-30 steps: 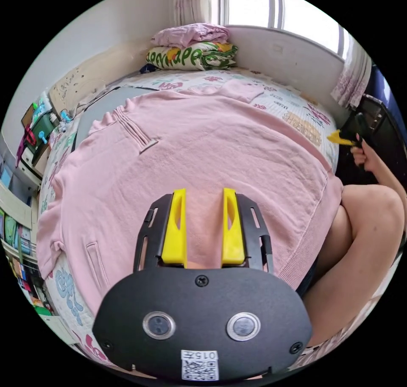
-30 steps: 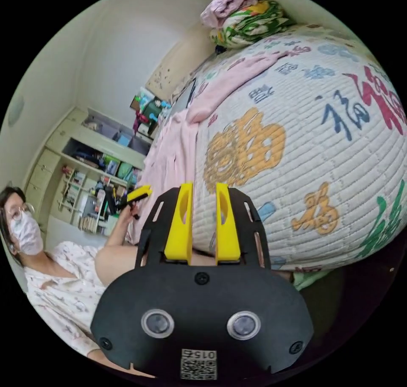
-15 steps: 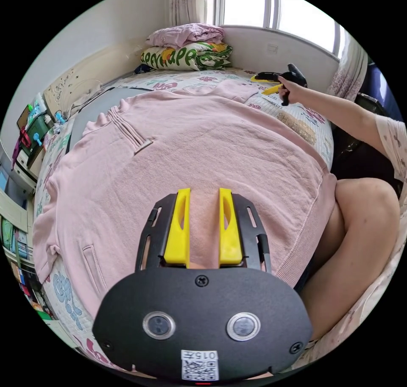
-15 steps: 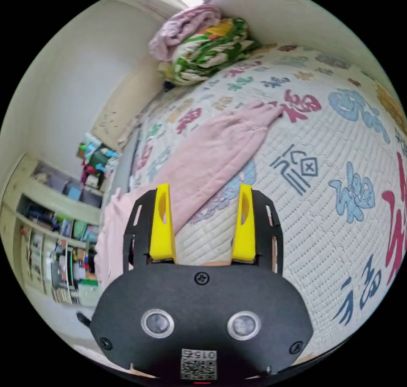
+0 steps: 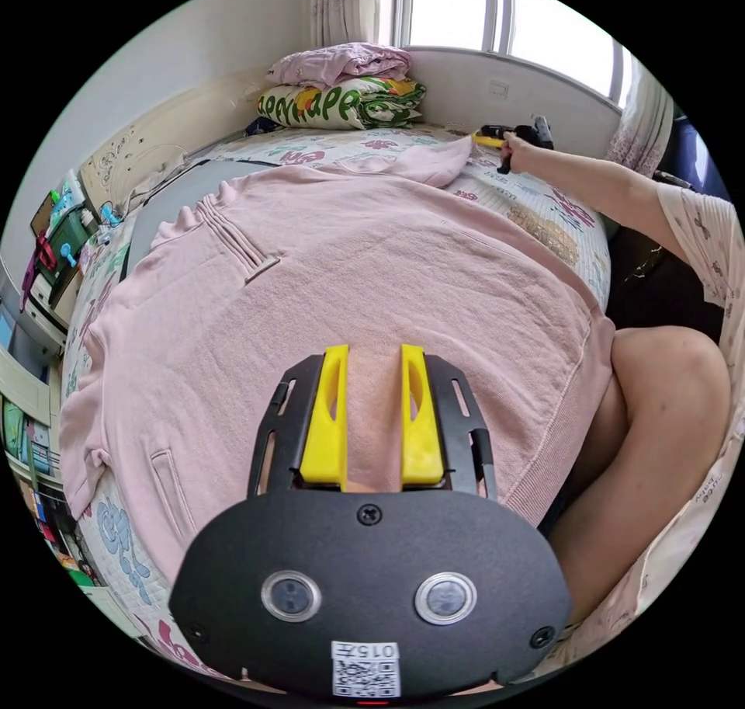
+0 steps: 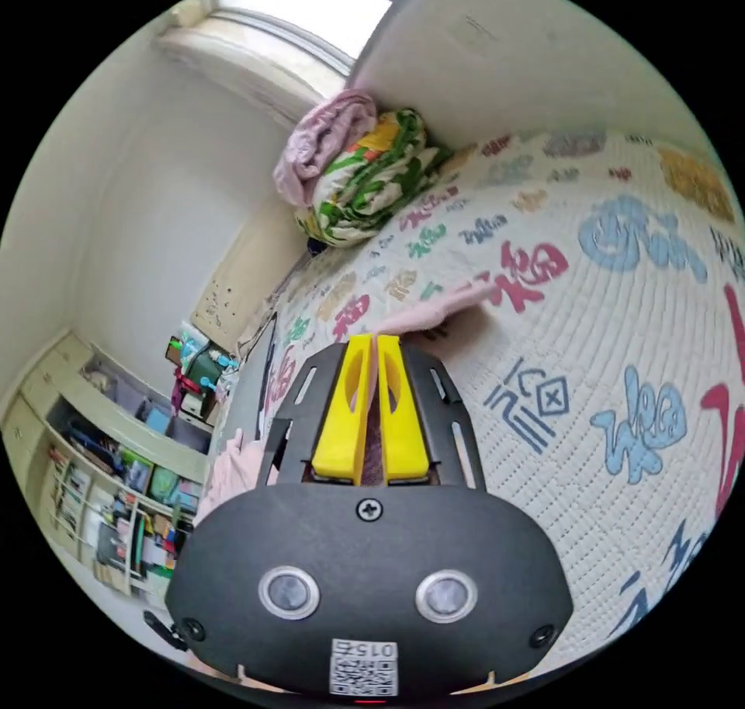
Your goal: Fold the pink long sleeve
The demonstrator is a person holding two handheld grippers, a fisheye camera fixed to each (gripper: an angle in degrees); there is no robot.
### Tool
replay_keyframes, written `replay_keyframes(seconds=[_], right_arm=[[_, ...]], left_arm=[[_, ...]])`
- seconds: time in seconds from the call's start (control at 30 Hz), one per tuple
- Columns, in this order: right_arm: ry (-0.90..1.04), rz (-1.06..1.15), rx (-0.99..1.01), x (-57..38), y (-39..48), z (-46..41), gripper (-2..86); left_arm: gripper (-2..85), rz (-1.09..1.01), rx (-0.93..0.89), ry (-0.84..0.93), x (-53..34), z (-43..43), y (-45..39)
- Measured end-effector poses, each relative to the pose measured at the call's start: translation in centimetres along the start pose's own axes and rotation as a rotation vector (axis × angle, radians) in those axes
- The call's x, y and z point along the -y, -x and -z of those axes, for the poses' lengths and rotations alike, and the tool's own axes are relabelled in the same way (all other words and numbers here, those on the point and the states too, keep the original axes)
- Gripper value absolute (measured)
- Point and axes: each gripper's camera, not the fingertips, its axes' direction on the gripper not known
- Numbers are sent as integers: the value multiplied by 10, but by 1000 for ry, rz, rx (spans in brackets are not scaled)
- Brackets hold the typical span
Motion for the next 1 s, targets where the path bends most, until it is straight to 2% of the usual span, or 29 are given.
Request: replay_keyframes(seconds=[0.1,0.2,0.3,0.37,0.5,0.57,0.67,0.73,0.83,0.93,1.0], right_arm=[[-87,209,138,-30,75,33,4],[-47,463,346,-85,171,57,2],[114,750,546,-191,266,75,1],[317,948,620,-298,311,79,1],[618,1017,569,-440,317,60,0],[800,1028,501,-508,305,47,-1],[971,1092,427,-564,300,42,-3],[982,1111,337,-580,303,43,-2],[968,1092,331,-594,318,54,3],[934,1083,340,-602,349,64,24],[907,1123,292,-611,380,68,48]], left_arm=[[105,-1,2,-1,21,6,-7],[106,5,-5,-1,44,12,-11],[105,13,-12,-2,70,18,-17],[104,14,4,-5,90,25,-27],[108,151,-78,-37,98,53,-24],[111,293,-127,-65,78,76,-15],[113,415,-207,-107,50,92,-14],[115,481,-231,-130,44,102,-13],[129,619,-267,-247,39,122,-6],[133,742,-176,-426,36,148,-6],[134,762,-138,-451,47,152,-6]])
